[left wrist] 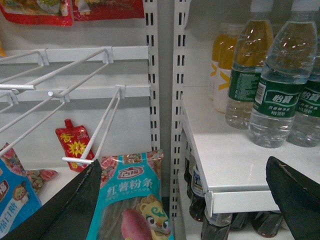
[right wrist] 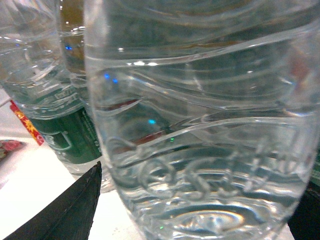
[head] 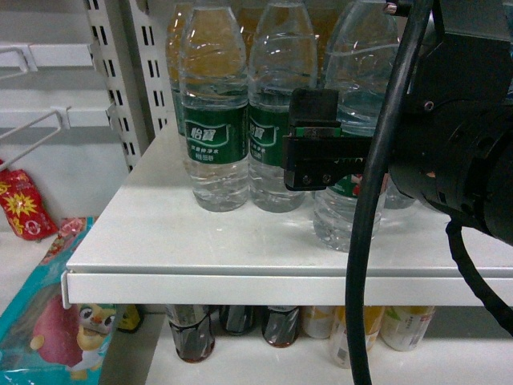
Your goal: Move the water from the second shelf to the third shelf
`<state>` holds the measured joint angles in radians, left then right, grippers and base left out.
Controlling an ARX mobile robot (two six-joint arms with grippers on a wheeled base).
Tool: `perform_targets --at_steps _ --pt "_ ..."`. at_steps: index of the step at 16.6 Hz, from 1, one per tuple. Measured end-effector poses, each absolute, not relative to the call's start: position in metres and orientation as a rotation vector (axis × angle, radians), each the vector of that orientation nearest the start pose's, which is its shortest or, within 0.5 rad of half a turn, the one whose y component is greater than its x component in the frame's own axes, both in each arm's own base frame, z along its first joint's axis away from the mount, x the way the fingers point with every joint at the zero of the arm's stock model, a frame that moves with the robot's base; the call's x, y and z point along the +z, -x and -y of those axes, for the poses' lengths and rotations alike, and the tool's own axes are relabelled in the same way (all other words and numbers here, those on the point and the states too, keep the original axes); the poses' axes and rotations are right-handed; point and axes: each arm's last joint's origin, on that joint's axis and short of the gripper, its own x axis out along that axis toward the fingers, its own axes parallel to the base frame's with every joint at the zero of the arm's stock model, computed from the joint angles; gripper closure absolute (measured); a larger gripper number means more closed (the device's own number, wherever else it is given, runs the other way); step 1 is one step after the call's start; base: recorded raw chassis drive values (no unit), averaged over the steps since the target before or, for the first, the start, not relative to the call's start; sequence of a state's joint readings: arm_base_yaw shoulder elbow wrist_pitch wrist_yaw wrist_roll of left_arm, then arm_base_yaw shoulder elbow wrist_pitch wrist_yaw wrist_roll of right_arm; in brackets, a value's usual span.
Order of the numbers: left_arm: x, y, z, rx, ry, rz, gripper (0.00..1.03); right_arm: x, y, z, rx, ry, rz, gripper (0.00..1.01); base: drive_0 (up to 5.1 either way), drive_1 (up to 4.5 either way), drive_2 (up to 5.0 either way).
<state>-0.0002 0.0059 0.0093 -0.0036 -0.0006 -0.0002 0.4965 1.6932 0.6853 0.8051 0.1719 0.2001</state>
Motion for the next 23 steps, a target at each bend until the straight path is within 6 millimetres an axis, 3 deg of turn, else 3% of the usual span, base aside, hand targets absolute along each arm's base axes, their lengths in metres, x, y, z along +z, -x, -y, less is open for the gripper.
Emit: perform_targets --at_steps 8,13,18,23 --pt "0.166 -0.097 0.000 0.000 0.000 0.000 0.05 0.176 -0.290 -0.148 0.330 -0.145 -0.230 0.03 0.0 0.00 0.0" --pt "0.166 -0.097 0.000 0.000 0.000 0.000 0.05 0.181 -0.274 -0.136 0.348 -0.113 -0.246 0.03 0.0 0.00 0.0" --pt "0.166 -0.097 0.000 0.000 0.000 0.000 0.05 0.187 -0.245 -0.111 0.382 -0.097 -0.276 0.03 0.0 0.00 0.0" --pt "0.166 -0.097 0.000 0.000 0.000 0.000 0.05 0.209 -0.200 -0.072 0.370 -0.115 -0.242 0.03 0.0 0.00 0.0"
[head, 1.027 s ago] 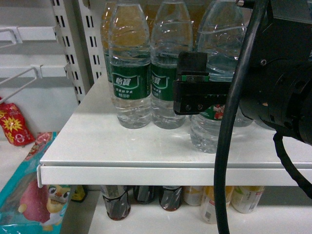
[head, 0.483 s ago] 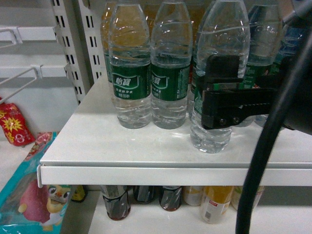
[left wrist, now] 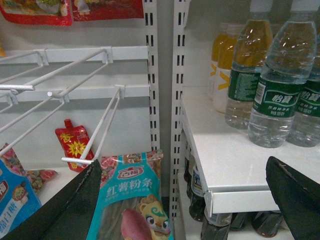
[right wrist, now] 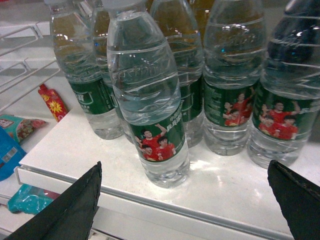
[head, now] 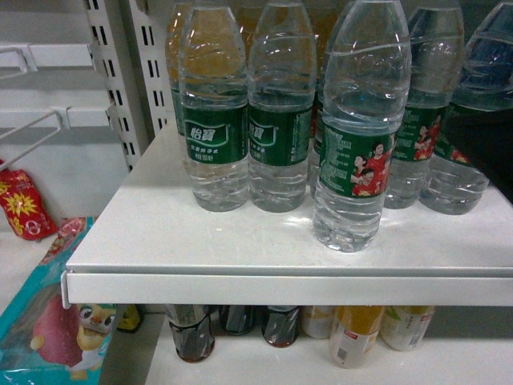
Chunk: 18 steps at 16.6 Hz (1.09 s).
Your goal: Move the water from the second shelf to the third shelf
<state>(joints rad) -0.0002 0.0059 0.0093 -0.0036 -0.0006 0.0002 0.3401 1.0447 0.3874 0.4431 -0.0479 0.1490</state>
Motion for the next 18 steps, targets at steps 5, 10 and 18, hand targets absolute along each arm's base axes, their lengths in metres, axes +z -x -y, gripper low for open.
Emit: perform_targets --at_steps 5,10,18 --pt "0.166 -0.097 0.000 0.001 0.000 0.000 0.05 0.228 -0.154 -0.033 0.127 -0.062 -0.017 0.19 0.0 0.00 0.0" --pt "0.166 -0.097 0.000 0.000 0.000 0.000 0.05 0.209 -0.112 0.000 -0.003 -0.007 0.004 0.81 0.0 0.00 0.0" --pt "0.166 -0.097 0.000 0.000 0.000 0.000 0.05 0.181 -0.098 0.000 0.000 -0.002 -0.006 0.99 0.0 0.00 0.0"
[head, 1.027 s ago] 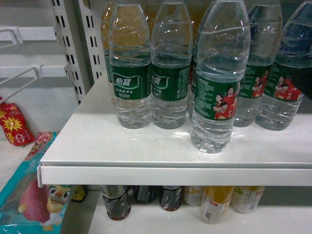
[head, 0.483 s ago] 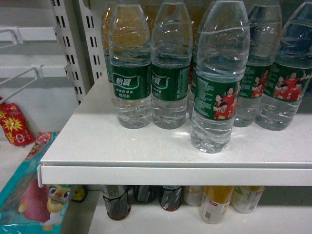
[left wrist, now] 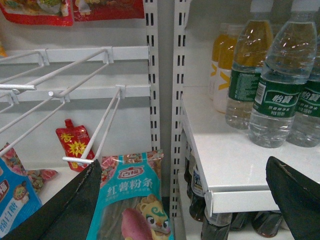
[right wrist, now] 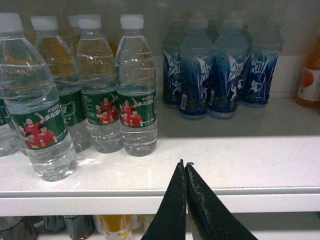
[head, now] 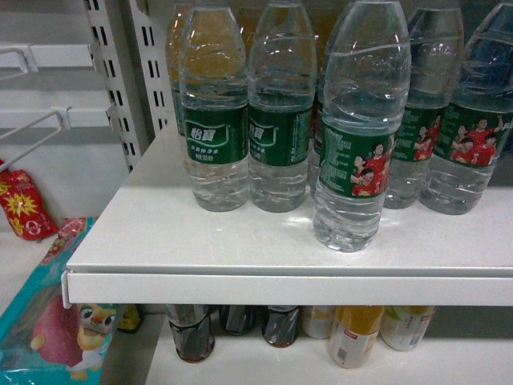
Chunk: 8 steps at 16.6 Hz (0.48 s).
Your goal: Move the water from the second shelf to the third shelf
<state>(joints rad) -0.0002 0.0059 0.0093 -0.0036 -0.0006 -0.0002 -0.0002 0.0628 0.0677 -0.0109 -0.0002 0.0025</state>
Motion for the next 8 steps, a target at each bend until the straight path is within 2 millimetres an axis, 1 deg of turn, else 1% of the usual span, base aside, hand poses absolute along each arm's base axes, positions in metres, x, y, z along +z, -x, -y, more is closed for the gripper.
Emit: perform_targets --at_steps 4,6,8 --pt "0.166 -0.097 0.000 0.000 0.000 0.000 0.05 0.175 -0.098 0.000 0.000 -0.002 -0.003 0.99 0.0 0.00 0.0" --pt "0.166 -0.097 0.000 0.000 0.000 0.001 0.05 0.166 -0.098 0.000 -0.001 -0.002 -0.006 0.99 0.0 0.00 0.0" --pt "0.166 -0.097 0.000 0.000 0.000 0.000 0.05 0.167 -0.097 0.000 0.000 -0.002 0.004 0.99 0.0 0.00 0.0"
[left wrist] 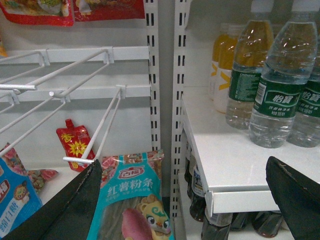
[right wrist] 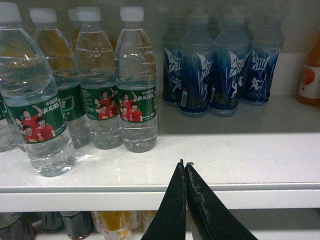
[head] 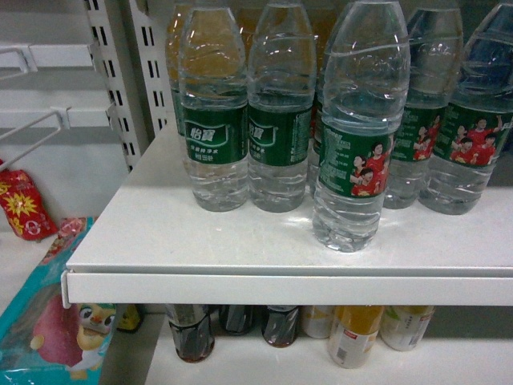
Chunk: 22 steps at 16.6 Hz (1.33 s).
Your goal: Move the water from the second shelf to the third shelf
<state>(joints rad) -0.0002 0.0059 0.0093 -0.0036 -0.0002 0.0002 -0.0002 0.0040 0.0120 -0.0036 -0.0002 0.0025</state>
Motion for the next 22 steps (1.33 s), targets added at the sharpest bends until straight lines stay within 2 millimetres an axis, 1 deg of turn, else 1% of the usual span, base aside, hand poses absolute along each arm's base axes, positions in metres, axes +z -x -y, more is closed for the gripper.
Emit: perform_targets --at_steps 5,6,8,9,11,12,13,15,16,22 --pt "0.1659 -0.0975 0.0000 0.000 0.000 0.000 0.05 0.1670 -0.0972 0.0000 0.000 -0.002 0.005 0.99 0.0 0.00 0.0" --pt "0.1659 -0.0975 0.0000 0.000 0.000 0.000 0.05 0.1670 -0.0972 0.0000 0.000 -0.002 0.005 0.94 0.0 0.00 0.0" --pt "0.1659 -0.0975 0.0000 0.000 0.000 0.000 0.05 0.1669 -0.0972 0.0000 0.000 -0.002 0.004 0.74 0.0 0.00 0.0" --pt "0.1659 -0.0975 0.0000 0.000 0.000 0.000 0.05 0.1670 -0.0972 0.0000 0.000 -0.002 0.005 0.59 0.0 0.00 0.0" --pt "0.1659 -0.0975 0.0000 0.000 0.000 0.000 0.05 0.1670 -0.0972 0.0000 0.000 -0.002 0.005 0.37 0.0 0.00 0.0" --pt "0.1659 -0.0975 0.0000 0.000 0.000 0.000 0.05 0.1670 -0.0972 0.0000 0.000 -0.002 0.005 0.24 0.0 0.00 0.0" --pt "0.1659 -0.0975 0.0000 0.000 0.000 0.000 0.05 0.1670 -0.0972 0.0000 0.000 -0.002 0.005 0.15 0.0 0.00 0.0" --pt "0.1659 -0.0975 0.0000 0.000 0.000 0.000 0.05 0.1670 -0.0972 0.0000 0.000 -0.002 0.005 0.01 0.0 0.00 0.0" --pt "0.1659 -0.0975 0.0000 0.000 0.000 0.000 0.05 0.1669 -0.0972 0.0000 0.000 -0.002 0.004 0.04 0.0 0.00 0.0" --pt "0.1659 -0.0975 0.0000 0.000 0.000 0.000 0.05 0.1670 -0.0972 0.0000 0.000 -0.002 0.005 0.03 0.0 0.00 0.0"
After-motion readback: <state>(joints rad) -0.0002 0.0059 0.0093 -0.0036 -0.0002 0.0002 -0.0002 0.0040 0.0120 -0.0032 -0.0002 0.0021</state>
